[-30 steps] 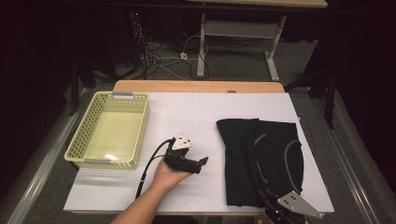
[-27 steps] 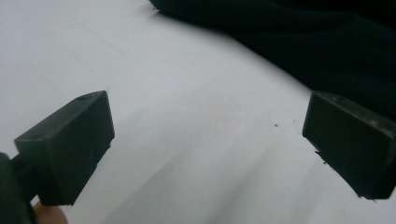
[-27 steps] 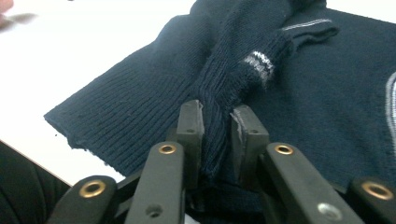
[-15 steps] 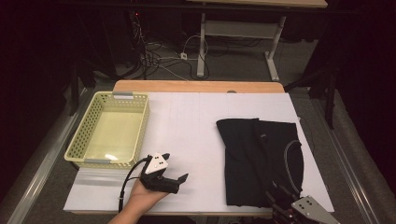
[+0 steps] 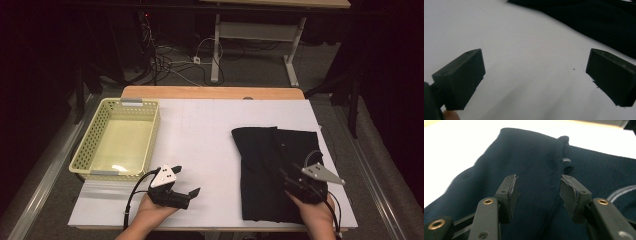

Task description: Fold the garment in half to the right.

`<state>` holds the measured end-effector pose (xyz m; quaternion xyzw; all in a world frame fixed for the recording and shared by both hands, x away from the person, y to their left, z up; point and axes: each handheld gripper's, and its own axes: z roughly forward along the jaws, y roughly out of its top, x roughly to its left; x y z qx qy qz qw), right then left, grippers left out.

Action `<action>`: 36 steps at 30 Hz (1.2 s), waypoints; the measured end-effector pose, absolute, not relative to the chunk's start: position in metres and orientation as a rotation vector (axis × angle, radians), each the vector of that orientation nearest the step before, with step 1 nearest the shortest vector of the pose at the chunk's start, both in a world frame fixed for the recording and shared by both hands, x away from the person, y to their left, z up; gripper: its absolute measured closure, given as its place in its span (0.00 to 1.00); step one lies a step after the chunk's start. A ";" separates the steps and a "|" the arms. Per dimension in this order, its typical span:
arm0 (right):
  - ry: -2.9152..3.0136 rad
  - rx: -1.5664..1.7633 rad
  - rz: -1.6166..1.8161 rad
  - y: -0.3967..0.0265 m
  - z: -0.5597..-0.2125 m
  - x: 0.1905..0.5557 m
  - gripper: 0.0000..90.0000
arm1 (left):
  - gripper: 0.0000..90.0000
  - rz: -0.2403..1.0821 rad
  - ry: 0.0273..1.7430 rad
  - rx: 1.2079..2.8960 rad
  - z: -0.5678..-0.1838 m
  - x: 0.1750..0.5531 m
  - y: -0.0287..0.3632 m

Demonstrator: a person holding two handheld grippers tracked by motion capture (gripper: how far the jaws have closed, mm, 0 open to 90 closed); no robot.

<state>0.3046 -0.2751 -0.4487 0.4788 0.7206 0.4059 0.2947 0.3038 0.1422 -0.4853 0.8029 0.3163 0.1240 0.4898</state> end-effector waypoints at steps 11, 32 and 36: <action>1.950 1.383 0.965 -0.278 -0.452 0.380 0.54 | 0.02 0.306 0.754 1.945 -0.485 0.303 0.143; 2.072 1.475 0.941 -0.271 -0.469 0.428 0.83 | 0.04 0.299 0.730 1.947 -0.485 0.302 0.143; 2.060 1.436 0.913 -0.267 -0.468 0.424 0.88 | 0.04 0.303 0.726 1.949 -0.485 0.301 0.143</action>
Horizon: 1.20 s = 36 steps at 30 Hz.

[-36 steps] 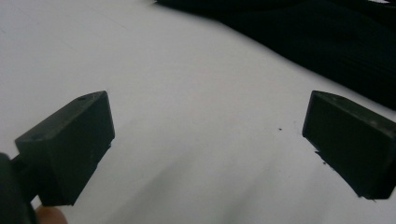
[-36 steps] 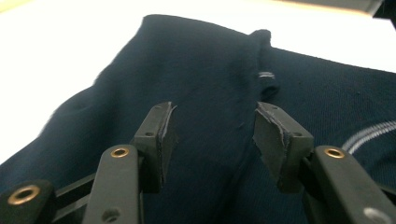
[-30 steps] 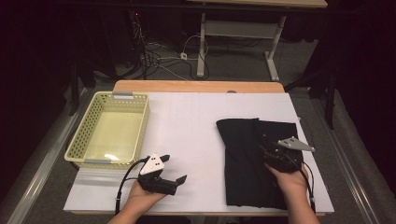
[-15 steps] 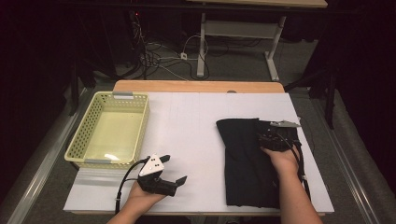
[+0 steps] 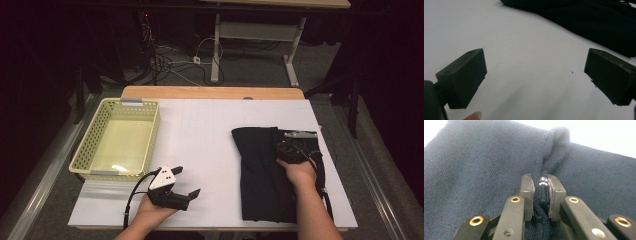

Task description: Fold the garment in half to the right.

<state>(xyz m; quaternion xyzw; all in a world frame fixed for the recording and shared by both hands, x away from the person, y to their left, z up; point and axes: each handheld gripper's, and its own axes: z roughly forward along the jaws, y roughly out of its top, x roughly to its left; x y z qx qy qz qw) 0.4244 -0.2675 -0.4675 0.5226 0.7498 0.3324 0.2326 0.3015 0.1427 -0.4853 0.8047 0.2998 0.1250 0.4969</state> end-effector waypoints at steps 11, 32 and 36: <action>1.891 1.350 0.930 -0.287 -0.421 0.403 0.90 | 0.04 0.297 0.728 1.947 -0.485 0.302 0.143; 1.796 1.532 0.779 -0.370 -0.443 0.404 0.89 | 0.04 0.288 0.728 1.945 -0.485 0.303 0.143; 1.818 1.552 0.801 -0.370 -0.453 0.405 0.75 | 0.04 0.290 0.730 1.945 -0.485 0.303 0.143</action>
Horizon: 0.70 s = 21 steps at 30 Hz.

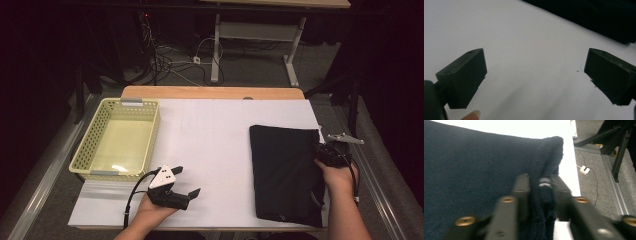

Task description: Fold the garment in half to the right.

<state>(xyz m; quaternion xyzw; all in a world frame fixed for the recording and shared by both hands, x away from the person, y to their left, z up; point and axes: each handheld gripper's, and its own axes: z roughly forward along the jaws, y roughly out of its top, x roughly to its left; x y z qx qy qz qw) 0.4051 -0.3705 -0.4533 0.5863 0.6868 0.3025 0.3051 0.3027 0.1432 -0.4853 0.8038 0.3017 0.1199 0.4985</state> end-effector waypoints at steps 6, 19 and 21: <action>1.813 1.464 0.849 -0.367 -0.436 0.378 0.60 | 0.04 0.293 0.723 1.947 -0.485 0.302 0.143; 1.883 1.361 0.992 -0.343 -0.443 0.257 0.60 | 0.04 0.289 0.719 1.948 -0.485 0.302 0.143; 1.880 1.357 1.025 -0.339 -0.444 0.242 0.61 | 0.04 0.289 0.718 1.949 -0.485 0.302 0.143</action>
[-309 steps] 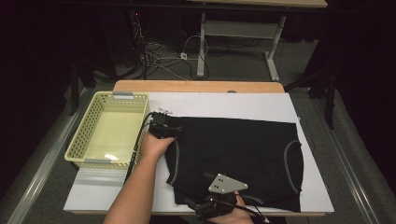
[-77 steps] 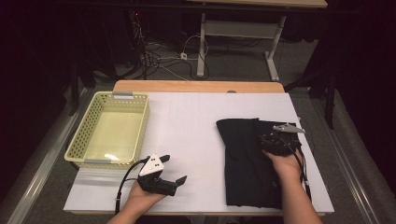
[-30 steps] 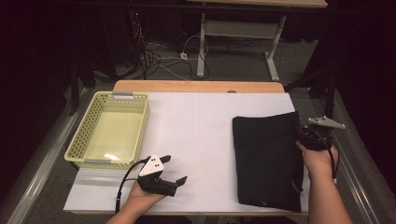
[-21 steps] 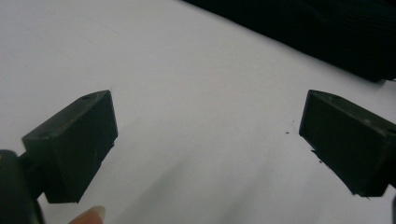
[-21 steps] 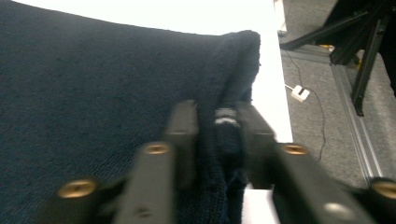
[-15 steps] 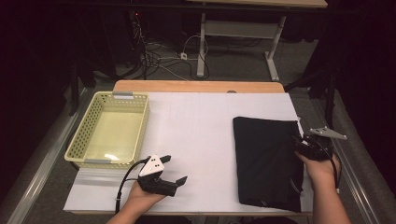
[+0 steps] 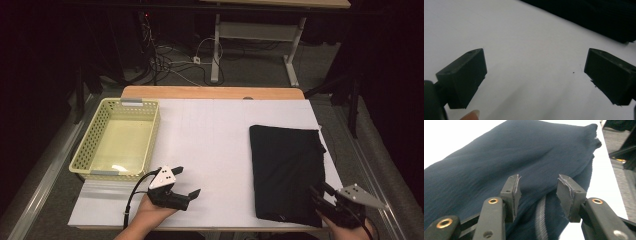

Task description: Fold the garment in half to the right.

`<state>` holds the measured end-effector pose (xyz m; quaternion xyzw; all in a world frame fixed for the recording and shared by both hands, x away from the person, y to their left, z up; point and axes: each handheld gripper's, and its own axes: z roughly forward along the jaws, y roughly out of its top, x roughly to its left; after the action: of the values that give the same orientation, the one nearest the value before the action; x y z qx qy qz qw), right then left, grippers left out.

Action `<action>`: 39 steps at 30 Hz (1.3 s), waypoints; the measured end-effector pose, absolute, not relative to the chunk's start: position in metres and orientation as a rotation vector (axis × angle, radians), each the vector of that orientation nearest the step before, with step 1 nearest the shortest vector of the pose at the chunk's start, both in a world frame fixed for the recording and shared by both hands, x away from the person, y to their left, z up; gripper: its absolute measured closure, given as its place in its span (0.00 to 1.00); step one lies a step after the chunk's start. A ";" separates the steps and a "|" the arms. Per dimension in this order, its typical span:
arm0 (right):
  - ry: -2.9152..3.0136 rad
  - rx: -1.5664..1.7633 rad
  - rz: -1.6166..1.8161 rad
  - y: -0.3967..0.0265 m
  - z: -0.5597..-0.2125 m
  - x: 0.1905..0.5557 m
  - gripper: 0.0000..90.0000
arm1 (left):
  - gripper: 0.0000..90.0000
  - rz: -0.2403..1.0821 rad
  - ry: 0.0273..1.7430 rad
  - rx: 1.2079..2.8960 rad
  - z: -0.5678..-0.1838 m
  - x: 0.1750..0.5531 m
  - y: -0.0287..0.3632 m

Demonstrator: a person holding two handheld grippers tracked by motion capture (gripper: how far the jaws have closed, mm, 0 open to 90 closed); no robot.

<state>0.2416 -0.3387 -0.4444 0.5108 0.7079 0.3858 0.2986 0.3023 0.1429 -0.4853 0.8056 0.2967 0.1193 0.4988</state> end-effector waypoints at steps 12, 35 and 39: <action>1.983 1.406 1.019 -0.305 -0.480 0.223 0.36 | 0.05 0.299 0.725 1.958 -0.485 0.302 0.142; 1.961 1.321 1.098 -0.314 -0.465 0.211 0.86 | 0.05 0.295 0.715 1.962 -0.485 0.302 0.141; 1.919 1.315 1.094 -0.327 -0.455 0.202 0.86 | 0.05 0.295 0.715 1.962 -0.485 0.302 0.141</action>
<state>0.2018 -0.3266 -0.4555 0.4909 0.7163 0.4082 0.2816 0.3022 0.1414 -0.4853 0.8092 0.2948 0.1217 0.4935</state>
